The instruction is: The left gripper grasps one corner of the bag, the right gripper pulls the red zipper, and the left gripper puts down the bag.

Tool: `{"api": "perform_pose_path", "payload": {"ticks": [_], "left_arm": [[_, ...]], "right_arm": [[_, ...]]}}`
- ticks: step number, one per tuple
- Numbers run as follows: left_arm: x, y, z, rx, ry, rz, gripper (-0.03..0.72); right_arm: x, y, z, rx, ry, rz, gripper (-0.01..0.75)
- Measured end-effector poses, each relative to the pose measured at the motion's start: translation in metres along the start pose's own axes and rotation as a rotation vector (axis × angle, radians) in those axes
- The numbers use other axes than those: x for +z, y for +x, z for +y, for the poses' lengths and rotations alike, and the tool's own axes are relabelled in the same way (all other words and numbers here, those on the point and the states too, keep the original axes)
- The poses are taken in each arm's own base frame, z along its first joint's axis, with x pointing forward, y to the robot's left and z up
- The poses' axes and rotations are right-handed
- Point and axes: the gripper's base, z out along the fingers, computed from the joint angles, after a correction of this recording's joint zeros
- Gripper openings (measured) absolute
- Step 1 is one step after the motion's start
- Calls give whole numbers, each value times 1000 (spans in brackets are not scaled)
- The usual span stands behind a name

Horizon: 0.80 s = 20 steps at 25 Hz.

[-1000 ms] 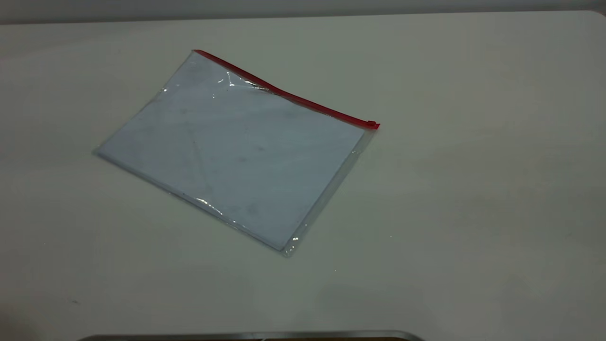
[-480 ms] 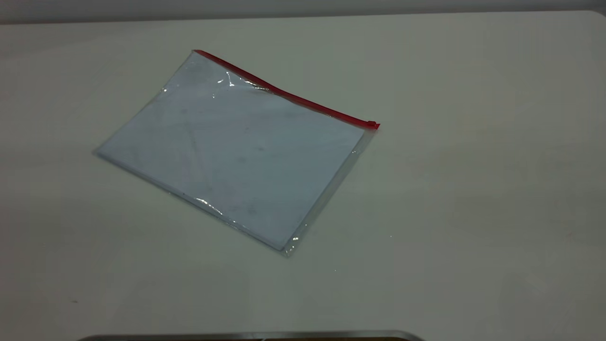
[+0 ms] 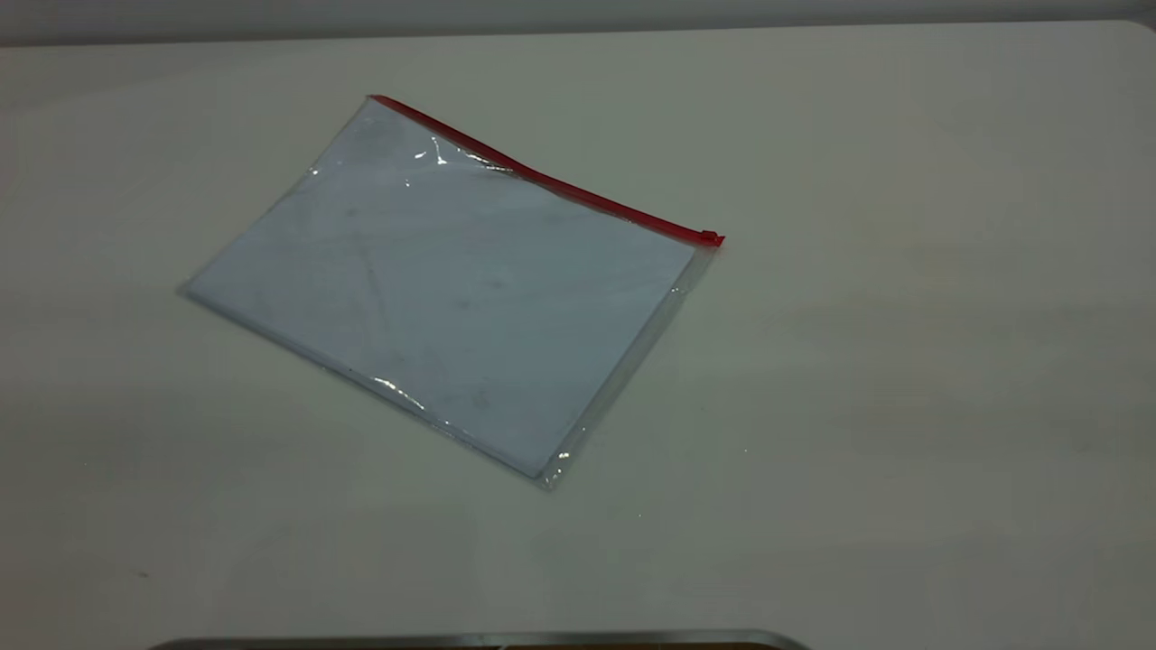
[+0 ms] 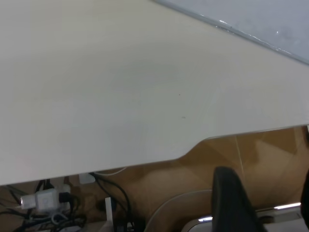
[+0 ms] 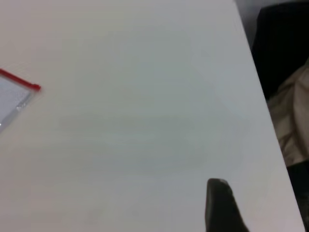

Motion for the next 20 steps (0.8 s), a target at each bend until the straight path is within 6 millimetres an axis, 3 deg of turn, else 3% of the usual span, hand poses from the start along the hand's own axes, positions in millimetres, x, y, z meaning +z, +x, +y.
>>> {"api": "perform_pose_path", "payload": {"ticks": [10, 16, 20], "left_arm": [[-1, 2, -1, 2, -3, -15, 414], [-21, 28, -9, 46, -40, -239, 414], [-23, 33, -12, 45, -29, -254, 414]], "right_arm": [[0, 0, -1, -4, 6, -2, 441], [0, 0, -1, -5, 8, -2, 441], [0, 0, -1, -5, 8, -2, 441]]}}
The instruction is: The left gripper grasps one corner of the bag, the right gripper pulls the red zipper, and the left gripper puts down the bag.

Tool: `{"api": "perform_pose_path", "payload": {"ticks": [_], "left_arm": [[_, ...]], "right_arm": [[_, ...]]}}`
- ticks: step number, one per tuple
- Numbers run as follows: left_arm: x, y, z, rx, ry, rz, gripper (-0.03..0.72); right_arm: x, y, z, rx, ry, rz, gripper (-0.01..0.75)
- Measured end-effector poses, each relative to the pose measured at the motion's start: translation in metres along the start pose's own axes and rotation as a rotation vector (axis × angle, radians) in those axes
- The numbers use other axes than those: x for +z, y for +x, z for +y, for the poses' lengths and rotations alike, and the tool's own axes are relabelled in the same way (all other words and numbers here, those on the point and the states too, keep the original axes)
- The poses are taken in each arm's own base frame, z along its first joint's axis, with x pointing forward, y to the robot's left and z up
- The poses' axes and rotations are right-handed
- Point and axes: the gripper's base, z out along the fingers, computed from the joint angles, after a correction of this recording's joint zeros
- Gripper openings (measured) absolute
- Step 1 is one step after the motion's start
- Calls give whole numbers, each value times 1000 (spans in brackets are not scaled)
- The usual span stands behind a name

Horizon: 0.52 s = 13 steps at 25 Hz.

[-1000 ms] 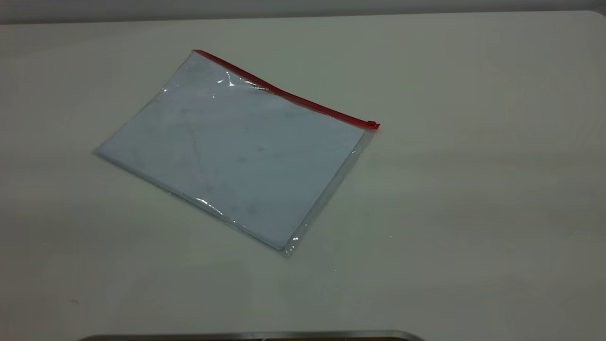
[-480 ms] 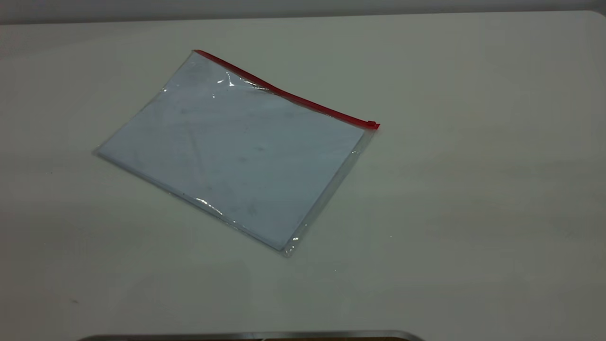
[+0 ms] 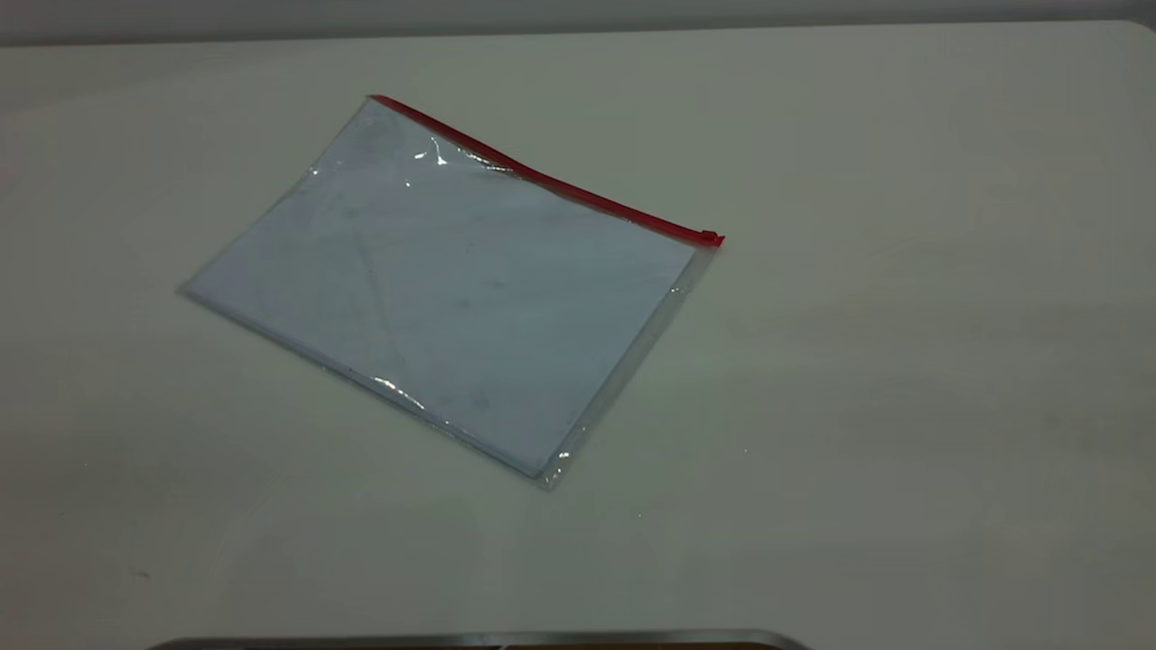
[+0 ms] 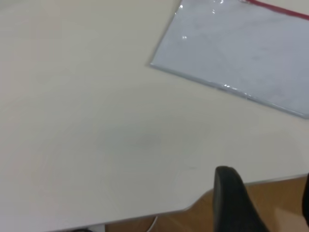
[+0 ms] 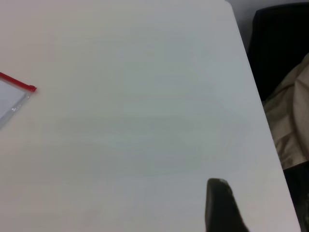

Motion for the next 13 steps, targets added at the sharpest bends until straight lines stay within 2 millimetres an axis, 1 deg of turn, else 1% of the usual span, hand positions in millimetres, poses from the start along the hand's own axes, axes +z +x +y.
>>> {"api": "perform_pose_path", "payload": {"ticks": [13], "left_arm": [[0, 0, -3, -9, 29, -8, 414]], "right_arm": [[0, 0, 0, 0, 1, 0, 441]]}}
